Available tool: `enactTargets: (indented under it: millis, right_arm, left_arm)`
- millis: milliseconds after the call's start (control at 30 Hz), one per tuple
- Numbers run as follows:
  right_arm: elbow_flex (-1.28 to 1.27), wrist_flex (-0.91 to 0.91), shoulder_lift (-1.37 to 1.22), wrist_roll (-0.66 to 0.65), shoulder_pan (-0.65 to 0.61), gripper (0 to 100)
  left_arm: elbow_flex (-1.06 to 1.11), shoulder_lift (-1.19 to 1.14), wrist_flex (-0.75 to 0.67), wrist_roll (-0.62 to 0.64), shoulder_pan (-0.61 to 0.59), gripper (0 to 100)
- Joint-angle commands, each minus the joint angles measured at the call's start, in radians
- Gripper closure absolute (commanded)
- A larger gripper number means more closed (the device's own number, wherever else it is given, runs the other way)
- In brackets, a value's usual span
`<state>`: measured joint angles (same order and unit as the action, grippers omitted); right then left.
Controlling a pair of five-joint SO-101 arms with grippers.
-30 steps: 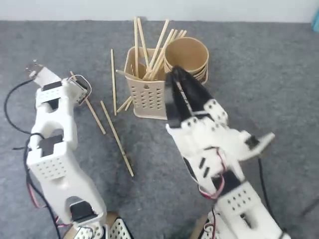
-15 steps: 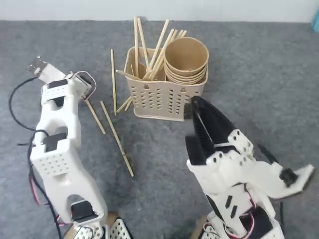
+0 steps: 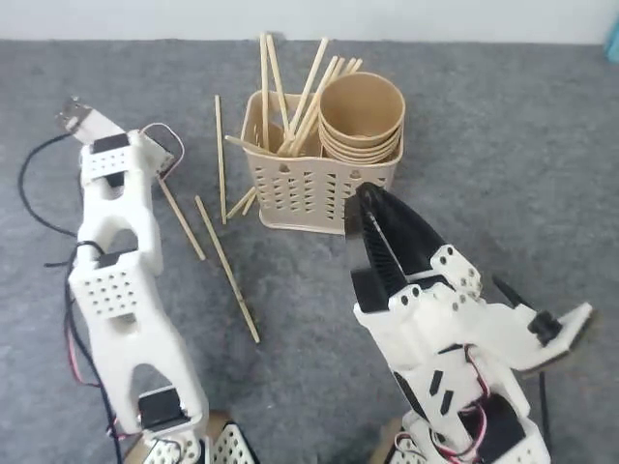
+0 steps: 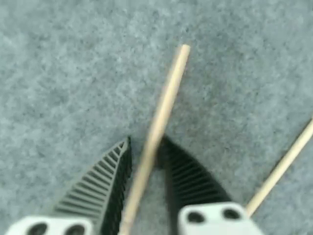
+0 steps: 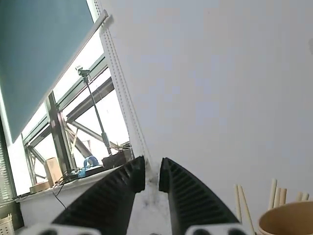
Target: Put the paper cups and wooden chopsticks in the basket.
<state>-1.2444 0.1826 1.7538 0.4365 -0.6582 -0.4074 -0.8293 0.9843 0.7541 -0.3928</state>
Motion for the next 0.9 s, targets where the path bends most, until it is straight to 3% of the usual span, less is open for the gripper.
enactTargets:
  millis: [0, 167, 467, 533, 700, 867]
  right_arm:
    - [0.057, -0.004, -0.024, 0.012, -0.007, 92.4]
    - [0.057, -0.002, -0.028, 0.008, -0.007, 92.4]
    - [0.038, 0.015, -0.03, 0.005, -0.028, 92.4]
    - [0.015, 0.036, -0.033, -0.04, -0.097, 92.4]
    - [-0.1, 0.065, -0.035, -0.242, -0.41, 92.4]
    - [-0.149, 0.004, -0.114, -0.265, -0.493, 92.4]
  left_arm:
    - [-0.173, -0.074, 0.08, -0.054, 0.015, 98]
    - [-0.318, -0.144, 0.203, -0.058, 0.021, 98]
    - [-0.427, -0.187, 0.272, -0.058, 0.014, 99]
    - [-0.427, -0.187, 0.276, -0.058, 0.014, 99]
    - [-0.432, -0.186, 0.315, -0.06, 0.006, 99]
    - [-0.423, -0.169, 0.313, -0.06, -0.02, 99]
